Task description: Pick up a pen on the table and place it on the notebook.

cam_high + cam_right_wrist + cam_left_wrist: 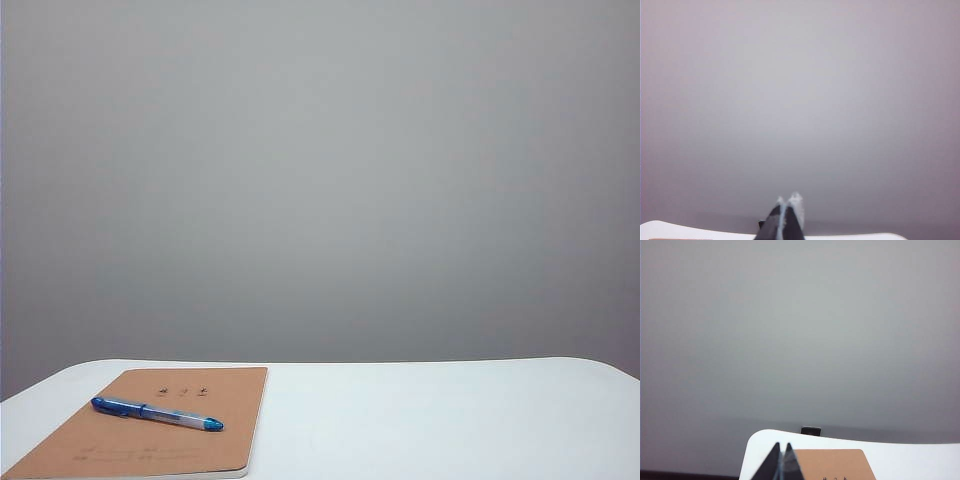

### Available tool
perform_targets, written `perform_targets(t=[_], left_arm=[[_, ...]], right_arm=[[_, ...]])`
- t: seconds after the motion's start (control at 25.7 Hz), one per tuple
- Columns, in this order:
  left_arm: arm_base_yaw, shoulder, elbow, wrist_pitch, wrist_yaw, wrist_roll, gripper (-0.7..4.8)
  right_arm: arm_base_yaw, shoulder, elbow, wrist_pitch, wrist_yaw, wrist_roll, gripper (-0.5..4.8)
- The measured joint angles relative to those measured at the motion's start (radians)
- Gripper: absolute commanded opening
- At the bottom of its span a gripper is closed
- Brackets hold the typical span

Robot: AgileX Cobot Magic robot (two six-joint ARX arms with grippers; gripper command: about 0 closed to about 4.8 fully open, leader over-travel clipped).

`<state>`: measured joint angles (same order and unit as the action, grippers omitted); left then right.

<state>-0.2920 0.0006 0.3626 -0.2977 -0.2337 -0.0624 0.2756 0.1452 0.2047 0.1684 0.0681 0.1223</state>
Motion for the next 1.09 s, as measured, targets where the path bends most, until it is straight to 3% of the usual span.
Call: perform_targets(t=[0.23,0.47,0.58,0.66,0.78,0.86,1.09], left_arm=[[0.000,0.000,-0.179,0.135,0.103,0.051,-0.05],[0.002,0.001,-0.309,0.262,0.103,0.045,-0.06],[0.050,0.000,-0.349,0.342,0.103,0.045,-0.06],[0.128,0.001,-0.362,0.339,0.121,0.042,-0.06],[0.246,0.000,-0.361,0.343,0.253,0.020,-0.06],[0.293,0.000,-0.361,0.316,0.258,0.005,-0.06],[0.304,0.000,-0.361,0.154,0.245,0.002,-0.06]], right_arm=[[-0.028,-0.144,-0.142,-0.033,0.000,0.101,-0.06],[-0.038,-0.144,-0.198,-0.058,-0.011,0.101,-0.06],[-0.039,-0.144,-0.198,-0.085,-0.018,0.062,-0.05],[-0.051,-0.144,-0.198,-0.075,-0.019,0.032,-0.06],[-0.077,-0.144,-0.198,-0.084,-0.019,0.032,-0.06],[-0.076,-0.144,-0.198,-0.146,-0.019,0.048,-0.06],[-0.076,-0.144,-0.198,-0.320,0.084,0.072,-0.06]])
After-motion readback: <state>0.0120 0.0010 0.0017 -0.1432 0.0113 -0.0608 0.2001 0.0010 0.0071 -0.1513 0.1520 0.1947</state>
